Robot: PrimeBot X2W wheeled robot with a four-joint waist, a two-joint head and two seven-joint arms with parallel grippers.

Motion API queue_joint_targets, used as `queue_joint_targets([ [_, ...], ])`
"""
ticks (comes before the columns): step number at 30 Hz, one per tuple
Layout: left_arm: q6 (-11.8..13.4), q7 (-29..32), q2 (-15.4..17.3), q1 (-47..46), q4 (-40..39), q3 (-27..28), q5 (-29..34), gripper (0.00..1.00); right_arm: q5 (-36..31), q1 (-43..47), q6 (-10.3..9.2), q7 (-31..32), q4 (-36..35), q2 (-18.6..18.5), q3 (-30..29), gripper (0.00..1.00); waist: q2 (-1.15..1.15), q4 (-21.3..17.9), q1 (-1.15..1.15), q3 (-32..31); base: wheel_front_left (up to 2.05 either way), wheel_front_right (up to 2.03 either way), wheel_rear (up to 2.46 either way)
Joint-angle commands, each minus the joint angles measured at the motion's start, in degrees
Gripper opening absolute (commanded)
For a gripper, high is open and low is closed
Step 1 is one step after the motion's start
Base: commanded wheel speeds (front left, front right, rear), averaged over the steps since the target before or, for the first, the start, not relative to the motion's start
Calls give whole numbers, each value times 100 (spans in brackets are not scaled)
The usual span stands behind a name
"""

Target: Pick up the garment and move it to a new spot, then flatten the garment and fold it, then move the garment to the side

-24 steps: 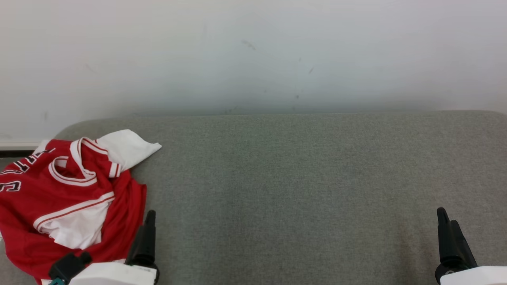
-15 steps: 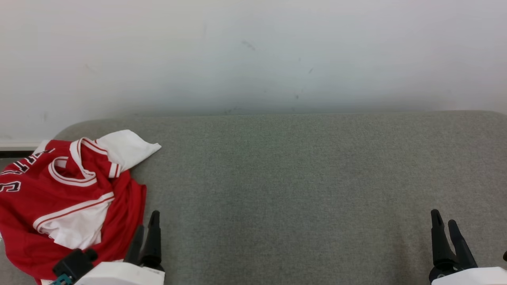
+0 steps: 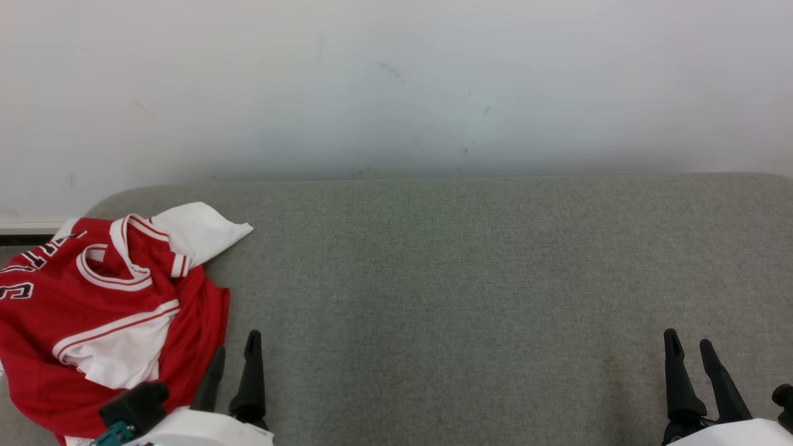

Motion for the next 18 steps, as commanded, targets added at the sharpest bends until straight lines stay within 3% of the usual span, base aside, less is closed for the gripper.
queue_joint_targets([
  [1, 31, -59, 66, -42, -67, -19, 161, 100, -149, -40, -4, -52, -54, -62, -2, 100, 0, 2, 0, -2, 0, 0, 0],
  [18, 303, -328, 233, 13, -3, -282, 1282, 100, -1255, 2, -6, -321, -31, -133, 82, 100, 0, 5, 0, -25, 0, 0, 0],
])
